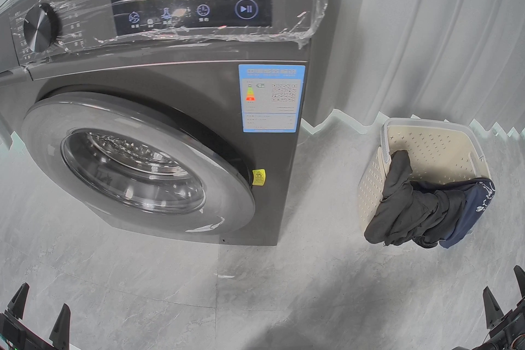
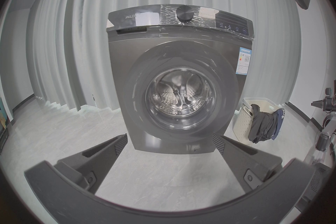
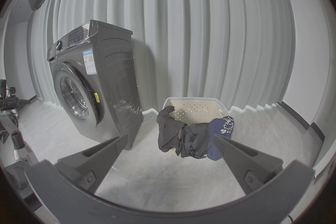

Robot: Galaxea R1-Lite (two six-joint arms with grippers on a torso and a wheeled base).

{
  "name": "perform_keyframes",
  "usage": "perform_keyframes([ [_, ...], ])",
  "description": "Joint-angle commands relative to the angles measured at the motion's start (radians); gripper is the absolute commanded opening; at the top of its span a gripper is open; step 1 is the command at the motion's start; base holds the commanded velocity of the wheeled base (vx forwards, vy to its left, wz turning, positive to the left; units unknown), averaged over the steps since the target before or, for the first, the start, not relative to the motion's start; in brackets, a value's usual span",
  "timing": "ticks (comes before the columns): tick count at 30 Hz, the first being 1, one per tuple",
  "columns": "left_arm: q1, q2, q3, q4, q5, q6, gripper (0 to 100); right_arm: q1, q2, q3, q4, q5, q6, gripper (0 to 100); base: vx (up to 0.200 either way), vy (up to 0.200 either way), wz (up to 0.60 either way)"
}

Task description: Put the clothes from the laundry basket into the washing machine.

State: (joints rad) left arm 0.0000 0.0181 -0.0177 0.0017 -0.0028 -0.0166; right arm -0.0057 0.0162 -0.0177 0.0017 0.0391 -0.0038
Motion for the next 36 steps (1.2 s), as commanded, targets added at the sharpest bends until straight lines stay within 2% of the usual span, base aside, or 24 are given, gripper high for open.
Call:
perform_keyframes([
  [1,0.0,-0.015,0.016,0.0,0.0,0.0,100,0.0,-0.001,0.016,0.0,0.001,-0.001,100,0.0,0.2,0.0],
  [14,0.0,-0.015,0.016,0.0,0.0,-0.002,100,0.0,-0.001,0.016,0.0,0.001,-0.002,100,0.0,0.2,-0.05],
  [19,0.0,-0.015,0.016,0.0,0.0,-0.002,100,0.0,-0.001,0.016,0.0,0.001,-0.002,100,0.0,0.0,-0.6],
  [23,0.0,-0.013,0.016,0.0,0.0,-0.002,100,0.0,-0.001,0.016,0.0,0.001,-0.001,100,0.0,0.0,0.0],
  [36,0.0,-0.013,0.016,0.0,0.0,-0.002,100,0.0,-0.001,0.016,0.0,0.001,-0.002,100,0.0,0.2,0.0],
])
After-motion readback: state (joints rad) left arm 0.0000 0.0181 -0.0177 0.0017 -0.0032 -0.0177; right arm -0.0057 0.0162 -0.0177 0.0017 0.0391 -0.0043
